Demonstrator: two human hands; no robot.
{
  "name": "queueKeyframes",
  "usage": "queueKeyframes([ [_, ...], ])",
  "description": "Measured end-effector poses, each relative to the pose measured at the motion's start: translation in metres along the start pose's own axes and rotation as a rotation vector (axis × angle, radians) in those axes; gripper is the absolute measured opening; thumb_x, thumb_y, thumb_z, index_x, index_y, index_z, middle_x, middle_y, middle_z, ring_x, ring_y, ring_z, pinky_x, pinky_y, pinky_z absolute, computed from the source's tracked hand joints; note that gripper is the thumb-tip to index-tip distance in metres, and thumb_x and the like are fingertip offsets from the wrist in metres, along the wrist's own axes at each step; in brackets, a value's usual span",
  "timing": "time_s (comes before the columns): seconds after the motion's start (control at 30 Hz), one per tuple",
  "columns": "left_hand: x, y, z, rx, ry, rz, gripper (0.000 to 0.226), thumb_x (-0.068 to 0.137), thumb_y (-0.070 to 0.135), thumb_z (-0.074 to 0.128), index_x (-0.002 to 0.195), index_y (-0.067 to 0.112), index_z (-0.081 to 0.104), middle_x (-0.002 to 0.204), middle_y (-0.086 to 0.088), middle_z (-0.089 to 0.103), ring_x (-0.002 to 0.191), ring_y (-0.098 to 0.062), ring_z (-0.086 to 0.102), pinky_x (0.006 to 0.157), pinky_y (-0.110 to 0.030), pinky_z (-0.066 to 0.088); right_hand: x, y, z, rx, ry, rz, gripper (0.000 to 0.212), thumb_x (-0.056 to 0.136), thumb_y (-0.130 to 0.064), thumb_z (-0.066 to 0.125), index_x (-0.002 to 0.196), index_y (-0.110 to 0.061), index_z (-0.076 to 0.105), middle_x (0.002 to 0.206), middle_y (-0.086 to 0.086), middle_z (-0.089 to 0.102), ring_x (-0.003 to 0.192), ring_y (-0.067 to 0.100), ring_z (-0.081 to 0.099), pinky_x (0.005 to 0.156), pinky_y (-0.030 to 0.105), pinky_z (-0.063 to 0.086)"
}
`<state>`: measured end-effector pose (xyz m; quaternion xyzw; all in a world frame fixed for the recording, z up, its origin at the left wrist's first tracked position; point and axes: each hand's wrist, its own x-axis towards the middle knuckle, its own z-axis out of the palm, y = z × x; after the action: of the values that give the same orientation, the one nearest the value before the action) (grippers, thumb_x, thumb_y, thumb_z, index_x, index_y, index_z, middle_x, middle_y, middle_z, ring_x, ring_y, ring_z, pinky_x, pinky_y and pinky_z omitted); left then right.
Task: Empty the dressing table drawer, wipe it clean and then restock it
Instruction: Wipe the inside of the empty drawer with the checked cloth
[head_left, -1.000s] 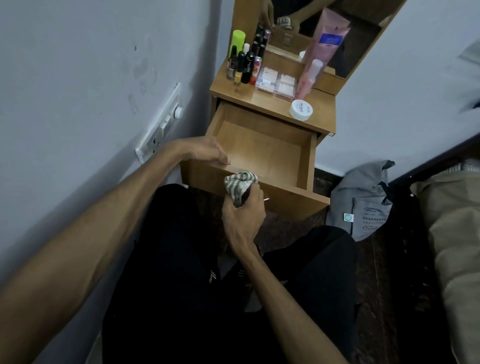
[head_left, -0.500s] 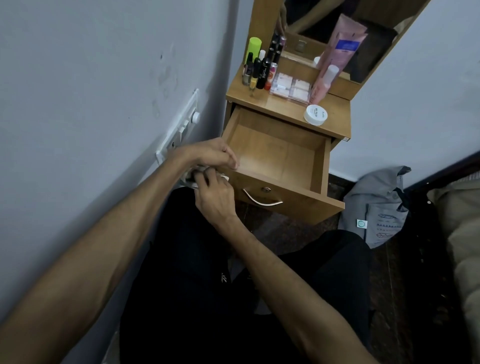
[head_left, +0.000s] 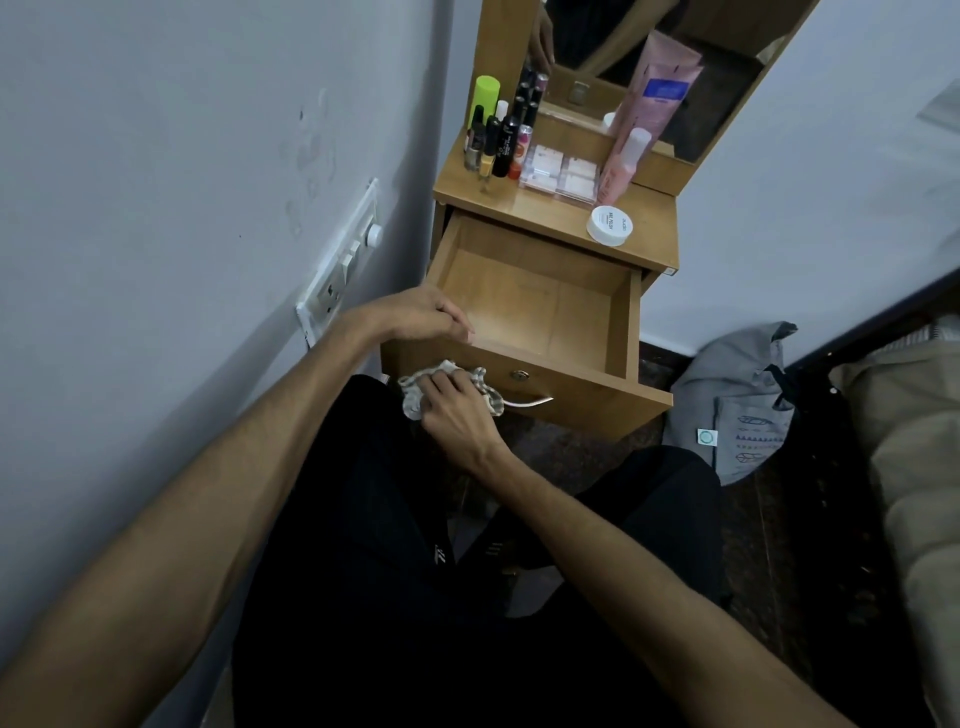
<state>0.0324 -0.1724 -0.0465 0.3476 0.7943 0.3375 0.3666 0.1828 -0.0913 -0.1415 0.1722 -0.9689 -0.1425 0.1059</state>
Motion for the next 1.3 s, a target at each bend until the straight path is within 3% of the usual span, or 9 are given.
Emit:
queueKeyframes([
  [0.2, -0.001, 0.000, 0.003, -0.007, 0.025, -0.012, 0.019, 0.092, 0.031, 0.071, 0.108, 0.024, 0.079, 0.110, 0.016, 0.067, 0.104, 0.002, 0.052, 0.102, -0.029, 0.029, -0.048, 0.014, 0.009, -0.117, -0.156, -0.022, 0.027, 0.079, -0.026, 0.075, 0.101, -0.010, 0.081, 0.112, 0.007, 0.073, 0.107, 0.023, 0.067, 0.092, 0.031, 0.048],
  [0.33, 0.001, 0.002, 0.004, -0.031, 0.049, -0.025, 0.016, 0.090, 0.029, 0.073, 0.104, 0.024, 0.080, 0.112, 0.013, 0.070, 0.112, -0.004, 0.055, 0.102, -0.028, 0.030, -0.074, 0.024, 0.004, -0.148, -0.192, 0.017, 0.021, 0.078, -0.026, 0.074, 0.095, -0.015, 0.080, 0.101, 0.000, 0.070, 0.093, 0.019, 0.065, 0.078, 0.030, 0.048],
  [0.6, 0.000, 0.005, 0.003, -0.023, 0.040, -0.048, 0.015, 0.090, 0.025, 0.071, 0.102, 0.023, 0.080, 0.121, 0.007, 0.071, 0.109, -0.002, 0.057, 0.102, -0.025, 0.032, -0.138, 0.063, -0.013, -0.166, -0.238, 0.261, 0.028, 0.076, -0.022, 0.080, 0.101, -0.008, 0.077, 0.104, 0.006, 0.069, 0.095, 0.024, 0.067, 0.070, 0.036, 0.053],
  [0.7, 0.000, 0.011, 0.005, 0.003, 0.034, -0.060, 0.016, 0.091, 0.024, 0.070, 0.103, 0.022, 0.080, 0.123, 0.006, 0.070, 0.117, -0.009, 0.055, 0.108, -0.032, 0.030, -0.154, 0.074, -0.022, -0.170, -0.269, 0.333, 0.024, 0.074, -0.020, 0.082, 0.095, -0.009, 0.078, 0.101, 0.006, 0.070, 0.093, 0.024, 0.067, 0.067, 0.036, 0.053],
  [0.87, 0.001, 0.020, 0.007, 0.051, 0.036, -0.094, 0.015, 0.090, 0.021, 0.066, 0.095, 0.024, 0.080, 0.113, 0.011, 0.069, 0.118, -0.014, 0.055, 0.107, -0.035, 0.033, -0.173, 0.087, -0.031, -0.123, -0.309, 0.451, 0.025, 0.063, -0.017, 0.089, 0.085, -0.010, 0.079, 0.099, 0.007, 0.073, 0.093, 0.027, 0.068, 0.065, 0.037, 0.054],
  [0.97, 0.004, 0.030, 0.009, 0.152, 0.006, -0.134, 0.017, 0.090, 0.025, 0.067, 0.097, 0.017, 0.080, 0.122, 0.004, 0.067, 0.117, -0.017, 0.054, 0.109, -0.041, 0.034, -0.184, 0.095, -0.038, -0.048, -0.277, 0.536, 0.022, 0.060, -0.018, 0.090, 0.077, -0.009, 0.078, 0.092, 0.009, 0.074, 0.091, 0.029, 0.069, 0.067, 0.037, 0.054],
  [1.07, 0.009, 0.046, 0.018, 0.168, 0.012, -0.100, 0.020, 0.092, 0.026, 0.067, 0.096, 0.011, 0.080, 0.116, -0.001, 0.071, 0.110, -0.019, 0.059, 0.099, -0.037, 0.040, -0.198, 0.103, -0.044, 0.124, -0.156, 0.698, 0.021, 0.071, -0.017, 0.080, 0.087, -0.005, 0.078, 0.096, 0.012, 0.072, 0.095, 0.032, 0.064, 0.073, 0.041, 0.054],
  [1.2, 0.018, 0.075, 0.044, 0.103, 0.056, -0.017, 0.013, 0.095, 0.019, 0.064, 0.094, 0.017, 0.077, 0.111, -0.007, 0.074, 0.108, -0.020, 0.064, 0.085, -0.026, 0.044, -0.207, 0.093, -0.056, 0.441, 0.277, 1.159, 0.027, 0.078, -0.009, 0.069, 0.105, -0.012, 0.074, 0.101, 0.005, 0.066, 0.093, 0.023, 0.058, 0.070, 0.030, 0.045],
  [1.3, 0.030, 0.098, 0.069, 0.138, -0.007, 0.018, 0.014, 0.095, 0.022, 0.063, 0.094, 0.024, 0.077, 0.111, -0.005, 0.074, 0.104, -0.016, 0.064, 0.093, -0.031, 0.046, -0.203, 0.081, -0.063, 0.660, 0.563, 1.544, 0.030, 0.081, -0.011, 0.067, 0.109, -0.022, 0.067, 0.100, -0.004, 0.062, 0.087, 0.011, 0.057, 0.077, 0.024, 0.039],
])
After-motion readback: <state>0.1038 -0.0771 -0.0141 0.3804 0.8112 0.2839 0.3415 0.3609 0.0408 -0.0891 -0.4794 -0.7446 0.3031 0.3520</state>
